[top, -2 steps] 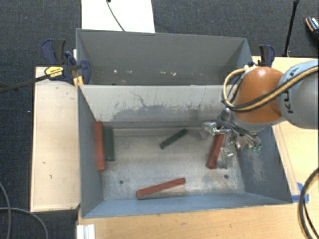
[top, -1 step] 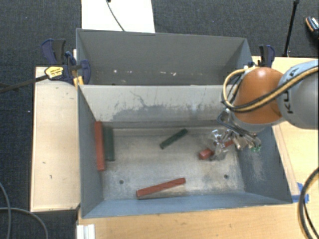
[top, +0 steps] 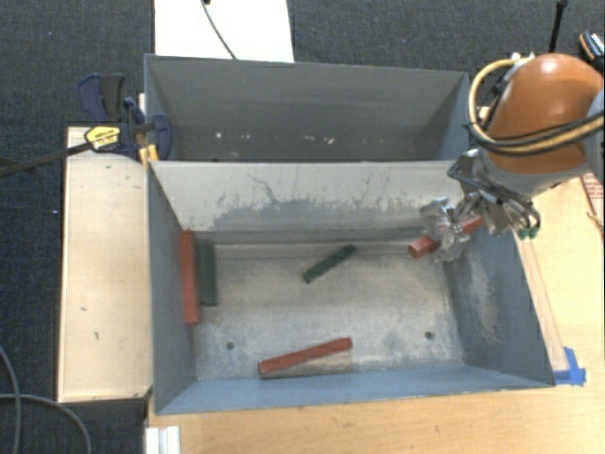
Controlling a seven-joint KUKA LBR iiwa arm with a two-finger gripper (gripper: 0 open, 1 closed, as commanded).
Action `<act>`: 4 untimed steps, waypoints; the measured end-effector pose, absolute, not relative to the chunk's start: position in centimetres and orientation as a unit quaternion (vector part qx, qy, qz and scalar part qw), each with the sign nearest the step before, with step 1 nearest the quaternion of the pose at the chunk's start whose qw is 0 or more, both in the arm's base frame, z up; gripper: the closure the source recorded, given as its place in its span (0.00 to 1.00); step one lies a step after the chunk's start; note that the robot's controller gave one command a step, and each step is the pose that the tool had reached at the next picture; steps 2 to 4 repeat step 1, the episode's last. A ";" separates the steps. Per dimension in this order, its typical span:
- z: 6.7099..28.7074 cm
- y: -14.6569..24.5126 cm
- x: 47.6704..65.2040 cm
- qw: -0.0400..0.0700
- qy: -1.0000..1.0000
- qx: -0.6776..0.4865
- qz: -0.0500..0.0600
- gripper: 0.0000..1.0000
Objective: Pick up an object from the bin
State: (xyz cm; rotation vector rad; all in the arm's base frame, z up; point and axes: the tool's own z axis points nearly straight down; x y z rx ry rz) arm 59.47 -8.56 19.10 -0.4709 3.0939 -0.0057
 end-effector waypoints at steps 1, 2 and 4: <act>27.0 -10.2 58.9 0.004 0.958 -0.286 -0.002 1.00; 27.0 -10.2 58.9 0.004 0.958 -0.286 -0.002 1.00; 27.0 -10.2 58.9 0.004 0.958 -0.286 -0.002 1.00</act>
Offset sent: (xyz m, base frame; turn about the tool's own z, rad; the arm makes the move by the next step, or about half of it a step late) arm -0.0078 -0.0162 0.0762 -0.2799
